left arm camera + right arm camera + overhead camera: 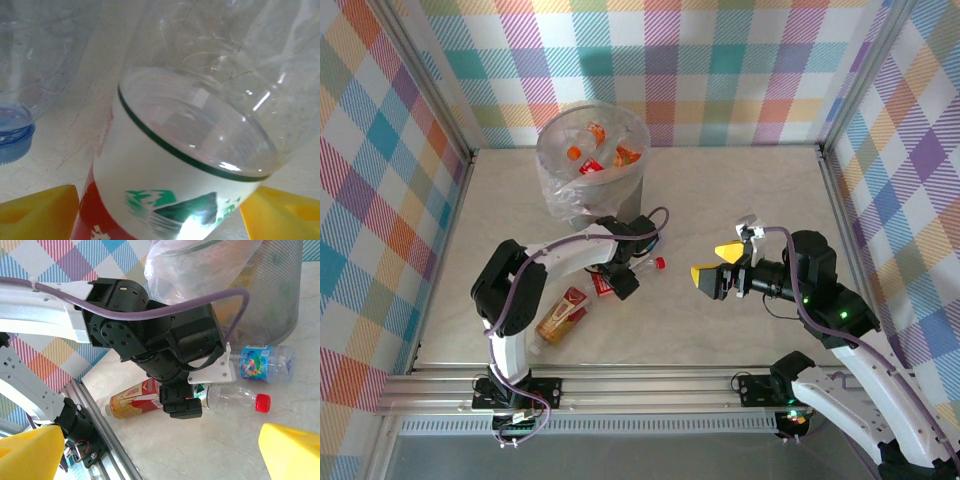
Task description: Put the plastic bottles in the bin
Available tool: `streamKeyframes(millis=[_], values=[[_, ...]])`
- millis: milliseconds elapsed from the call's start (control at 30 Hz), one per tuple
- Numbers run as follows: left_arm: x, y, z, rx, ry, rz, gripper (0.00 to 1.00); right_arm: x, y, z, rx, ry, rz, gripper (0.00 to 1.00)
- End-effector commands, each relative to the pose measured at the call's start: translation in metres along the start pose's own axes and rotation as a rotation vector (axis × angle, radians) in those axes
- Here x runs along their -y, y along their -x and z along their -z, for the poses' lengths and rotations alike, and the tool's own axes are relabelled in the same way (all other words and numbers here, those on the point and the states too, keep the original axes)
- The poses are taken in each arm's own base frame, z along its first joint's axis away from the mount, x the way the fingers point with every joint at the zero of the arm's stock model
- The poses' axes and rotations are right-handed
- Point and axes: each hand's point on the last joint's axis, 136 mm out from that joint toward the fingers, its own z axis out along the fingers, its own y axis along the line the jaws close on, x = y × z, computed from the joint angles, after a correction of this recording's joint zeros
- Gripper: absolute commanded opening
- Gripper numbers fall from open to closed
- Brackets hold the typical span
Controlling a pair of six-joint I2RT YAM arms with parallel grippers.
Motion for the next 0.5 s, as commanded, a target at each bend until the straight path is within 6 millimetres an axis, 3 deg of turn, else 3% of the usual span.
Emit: streamKeyframes(millis=[0, 267, 367, 467], values=[[0.002, -0.004, -0.003, -0.038, 0.016, -0.035, 0.81, -0.001, -0.002, 0.001, -0.004, 0.005, 0.011, 1.0], [0.012, 0.014, 0.0, 0.018, -0.027, -0.023, 0.68, 0.001, -0.004, 0.0, -0.009, -0.003, 0.011, 1.0], [0.019, 0.026, 0.003, 0.053, -0.044, -0.024, 0.59, 0.001, -0.004, 0.0, -0.009, -0.006, 0.013, 1.0], [0.033, 0.041, 0.011, 0.096, -0.1, -0.027, 0.59, 0.002, -0.005, 0.001, -0.011, -0.011, 0.011, 1.0]])
